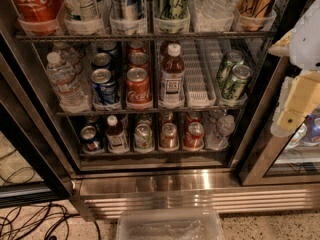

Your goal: Pick green can from top shelf of fridge

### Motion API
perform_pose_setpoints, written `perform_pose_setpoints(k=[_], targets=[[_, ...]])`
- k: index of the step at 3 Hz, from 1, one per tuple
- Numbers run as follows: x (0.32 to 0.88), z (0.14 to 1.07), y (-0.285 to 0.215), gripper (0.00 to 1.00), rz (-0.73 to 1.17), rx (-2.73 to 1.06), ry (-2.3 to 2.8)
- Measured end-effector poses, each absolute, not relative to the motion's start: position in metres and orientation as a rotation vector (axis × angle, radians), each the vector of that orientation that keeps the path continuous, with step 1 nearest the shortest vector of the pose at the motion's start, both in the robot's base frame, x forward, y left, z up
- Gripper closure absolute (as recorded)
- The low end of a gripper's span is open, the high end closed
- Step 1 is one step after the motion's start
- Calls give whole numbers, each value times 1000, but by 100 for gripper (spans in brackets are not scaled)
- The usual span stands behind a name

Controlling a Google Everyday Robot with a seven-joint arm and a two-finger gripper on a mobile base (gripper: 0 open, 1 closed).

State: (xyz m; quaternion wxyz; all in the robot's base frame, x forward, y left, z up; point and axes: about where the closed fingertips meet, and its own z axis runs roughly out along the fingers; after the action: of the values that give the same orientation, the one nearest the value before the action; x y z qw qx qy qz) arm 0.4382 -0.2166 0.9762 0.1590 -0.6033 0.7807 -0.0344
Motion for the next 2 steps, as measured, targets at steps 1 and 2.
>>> perform_pose_setpoints(k=[1,2], targets=[[438,976,-217,0,-98,-1724,2232],[454,986,-188,0,-17,-1614,2212]])
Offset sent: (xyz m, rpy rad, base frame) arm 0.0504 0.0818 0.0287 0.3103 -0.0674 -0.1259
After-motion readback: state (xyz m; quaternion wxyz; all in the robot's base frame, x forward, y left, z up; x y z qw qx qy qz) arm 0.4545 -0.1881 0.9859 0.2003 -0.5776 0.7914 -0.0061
